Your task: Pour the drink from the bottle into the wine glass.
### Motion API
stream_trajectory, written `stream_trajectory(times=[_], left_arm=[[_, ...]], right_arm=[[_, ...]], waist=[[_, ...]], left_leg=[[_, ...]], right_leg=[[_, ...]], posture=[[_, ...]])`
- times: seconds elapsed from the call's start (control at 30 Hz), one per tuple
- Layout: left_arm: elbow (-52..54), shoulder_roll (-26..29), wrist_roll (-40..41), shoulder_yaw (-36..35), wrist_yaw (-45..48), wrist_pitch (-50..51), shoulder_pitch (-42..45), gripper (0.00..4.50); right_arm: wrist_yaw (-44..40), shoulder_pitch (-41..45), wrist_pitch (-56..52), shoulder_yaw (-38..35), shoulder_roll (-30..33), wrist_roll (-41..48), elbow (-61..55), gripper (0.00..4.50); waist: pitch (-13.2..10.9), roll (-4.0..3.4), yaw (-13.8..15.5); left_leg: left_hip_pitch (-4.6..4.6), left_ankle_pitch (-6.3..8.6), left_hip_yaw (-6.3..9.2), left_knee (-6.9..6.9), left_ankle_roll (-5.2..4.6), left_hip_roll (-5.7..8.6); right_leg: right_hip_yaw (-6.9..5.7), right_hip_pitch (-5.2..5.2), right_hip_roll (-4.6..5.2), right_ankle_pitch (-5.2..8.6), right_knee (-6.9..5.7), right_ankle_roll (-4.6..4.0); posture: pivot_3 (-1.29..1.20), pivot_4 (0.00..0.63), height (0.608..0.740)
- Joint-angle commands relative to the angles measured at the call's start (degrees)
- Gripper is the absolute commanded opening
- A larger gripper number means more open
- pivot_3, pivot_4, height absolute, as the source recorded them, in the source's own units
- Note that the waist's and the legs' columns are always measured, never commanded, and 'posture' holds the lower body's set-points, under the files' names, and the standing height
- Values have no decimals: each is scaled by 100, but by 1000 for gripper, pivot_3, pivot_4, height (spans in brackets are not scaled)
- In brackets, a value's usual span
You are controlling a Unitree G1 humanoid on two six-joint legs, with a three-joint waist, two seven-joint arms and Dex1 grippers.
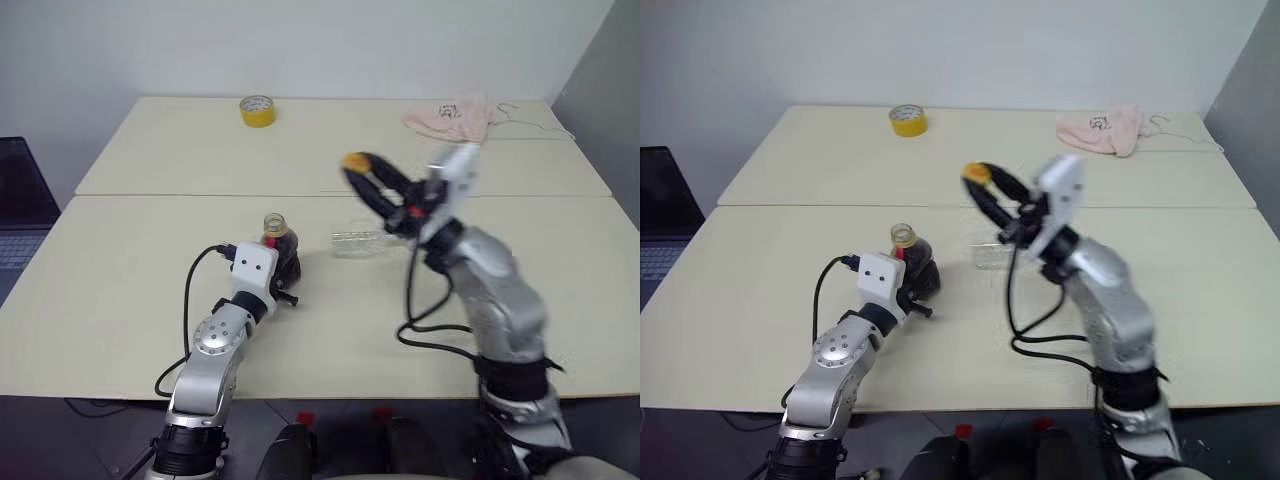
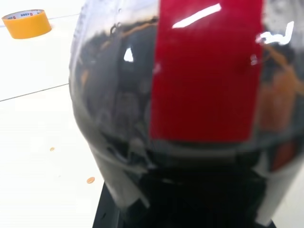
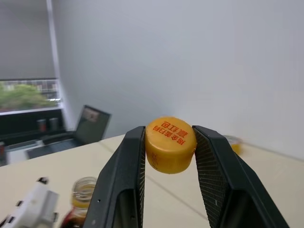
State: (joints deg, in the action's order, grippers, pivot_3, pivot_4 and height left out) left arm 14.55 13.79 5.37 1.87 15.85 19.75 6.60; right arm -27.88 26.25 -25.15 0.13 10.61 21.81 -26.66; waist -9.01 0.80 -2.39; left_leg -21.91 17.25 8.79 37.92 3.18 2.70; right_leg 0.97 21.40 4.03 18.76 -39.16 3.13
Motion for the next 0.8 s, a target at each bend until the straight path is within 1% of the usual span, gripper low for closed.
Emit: stream_trajectory(times=[0.03,0.17,0.27,0.33,0.4,0.57,0.7,0.77,0.8], left_arm=[[183,13,48,-70,36,-127,69,791],[182,7,60,-76,39,-122,76,791],[187,4,66,-77,38,-117,75,791],[192,6,68,-72,41,-111,76,791],[198,6,68,-70,41,-108,75,791],[209,21,64,-79,46,-100,74,791],[211,23,55,-88,50,-94,80,791],[203,23,50,-92,52,-95,87,791],[198,23,49,-93,53,-96,91,791]], right_arm=[[154,-810,122,-291,408,-185,-720,1208],[308,-2213,739,-530,753,-749,-686,1208],[410,-3203,1279,-748,800,-1034,-271,1208],[462,-3645,1622,-872,828,-1202,156,1208],[490,-3796,1848,-922,828,-1270,430,1208],[675,-3830,1922,-1098,822,-1286,994,1208],[706,-3778,1861,-1214,811,-1159,1224,1208],[619,-3824,1871,-1188,862,-1141,1287,1931],[564,-3860,1854,-1171,879,-1107,1291,2166]], waist=[[0,0,13],[0,0,59],[0,0,65],[0,0,64],[0,0,60],[1,-3,58],[1,-3,73],[1,-3,74],[1,-3,74]], left_leg=[[1,0,0,-1,0,-2],[-1,0,-9,-2,0,-2],[3,0,-21,2,-1,-1],[8,0,-20,1,-1,-4],[10,0,-23,0,-1,-5],[16,0,-39,-4,-1,-17],[14,0,-40,-1,-1,-13],[14,0,-41,-1,-1,-14],[14,0,-40,-1,-1,-14]], right_leg=[[-1,-1,-1,0,-1,0],[1,-2,-9,0,0,0],[8,-5,-7,0,0,1],[6,-10,-10,0,1,1],[7,-10,-11,0,0,1],[8,-8,-17,0,0,1],[9,-11,-13,0,3,1],[10,-11,-13,0,2,1],[8,-12,-13,0,3,1]], posture=[[0,150,740],[0,150,740],[0,150,740],[0,150,740],[0,150,740],[0,150,740],[0,150,740],[0,150,740],[0,150,740]])
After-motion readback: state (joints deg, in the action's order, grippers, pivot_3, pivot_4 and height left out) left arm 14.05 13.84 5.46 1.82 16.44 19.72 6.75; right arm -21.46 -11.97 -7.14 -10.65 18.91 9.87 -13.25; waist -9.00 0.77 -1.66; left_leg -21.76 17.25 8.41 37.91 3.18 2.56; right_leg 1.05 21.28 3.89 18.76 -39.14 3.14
